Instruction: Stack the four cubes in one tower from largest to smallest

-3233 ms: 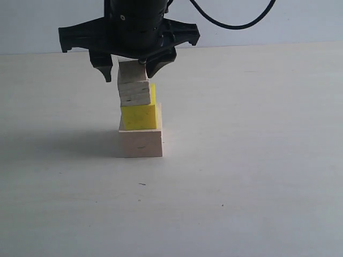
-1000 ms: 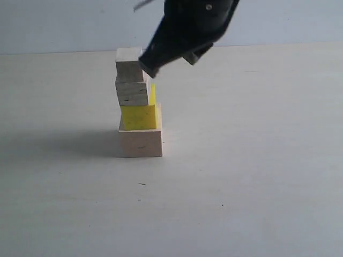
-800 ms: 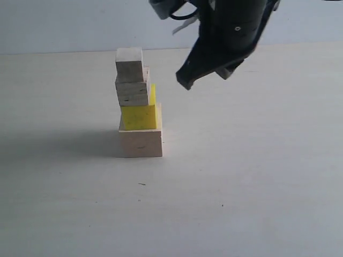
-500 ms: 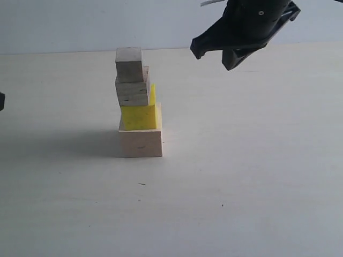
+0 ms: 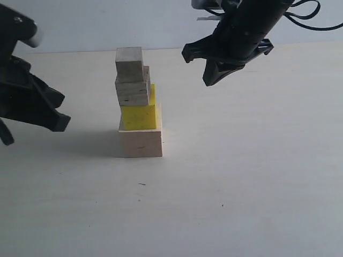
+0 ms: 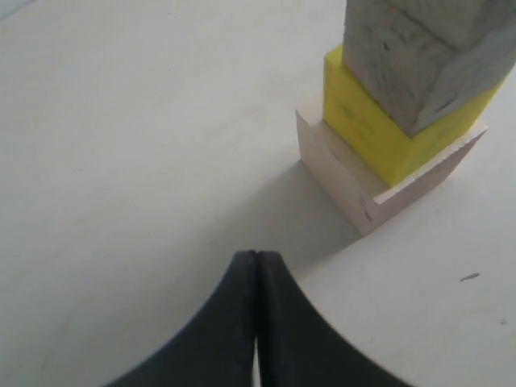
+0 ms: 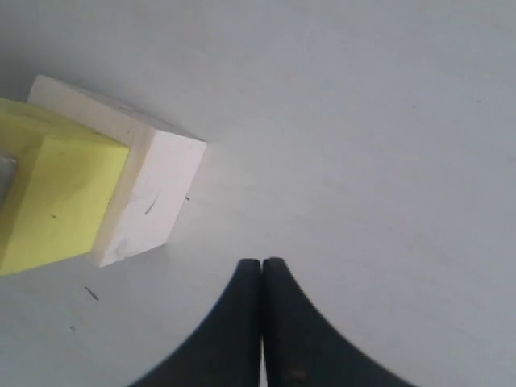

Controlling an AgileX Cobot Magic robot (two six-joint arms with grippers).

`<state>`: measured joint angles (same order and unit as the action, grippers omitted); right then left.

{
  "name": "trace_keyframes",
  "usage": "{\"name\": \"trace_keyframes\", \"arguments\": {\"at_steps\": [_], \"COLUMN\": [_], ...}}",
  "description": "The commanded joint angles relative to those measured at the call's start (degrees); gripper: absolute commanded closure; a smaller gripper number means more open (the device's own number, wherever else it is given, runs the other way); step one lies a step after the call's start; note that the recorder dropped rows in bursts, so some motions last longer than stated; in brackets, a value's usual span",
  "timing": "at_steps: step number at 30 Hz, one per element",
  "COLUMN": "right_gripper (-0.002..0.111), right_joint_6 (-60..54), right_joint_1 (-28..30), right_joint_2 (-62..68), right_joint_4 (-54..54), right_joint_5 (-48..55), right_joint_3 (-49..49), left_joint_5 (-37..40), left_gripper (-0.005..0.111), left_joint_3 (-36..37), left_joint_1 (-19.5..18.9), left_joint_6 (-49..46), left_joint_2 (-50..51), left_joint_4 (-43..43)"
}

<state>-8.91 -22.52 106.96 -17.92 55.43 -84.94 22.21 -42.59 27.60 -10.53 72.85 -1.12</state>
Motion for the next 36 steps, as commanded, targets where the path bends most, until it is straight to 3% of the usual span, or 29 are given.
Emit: {"name": "trace_keyframes", "arguments": {"at_steps": [1, 9, 22, 26, 36], "right_gripper": [0.108, 0.108, 0.108, 0.108, 0.108], "right_joint_6": [-3.22, -7.72, -11.65, -13.13, -13.99], "right_joint_1": [1.51, 1.64, 1.64, 1.64, 1.64], "right_joint_2": [0.87, 2.82, 4.08, 4.08, 4.08], "right_joint_4": [-4.59, -10.37, -13.58, -15.12, -15.82], "right_joint_5": [-1.14, -1.61, -4.73, -4.84, -5.06], "right_joint_3": [0.10, 0.10, 0.10, 0.10, 0.10], "left_joint_5": [-2.99, -5.18, -3.03, -2.66, -6.94], "left_gripper": [0.107, 0.107, 0.107, 0.107, 0.107], "left_joint_3": [-2.28, -2.80, -2.80, -2.86, -2.86], "left_joint_1": [-0.19, -0.19, -0.19, -0.19, -0.19], "left_joint_6": [-8.00, -27.75, -68.28, -74.34, -74.69], "left_joint_2": [4.58, 5.61, 7.36, 10.53, 10.63], "left_joint_4": [7.23, 21.96, 56.65, 62.23, 61.17]}}
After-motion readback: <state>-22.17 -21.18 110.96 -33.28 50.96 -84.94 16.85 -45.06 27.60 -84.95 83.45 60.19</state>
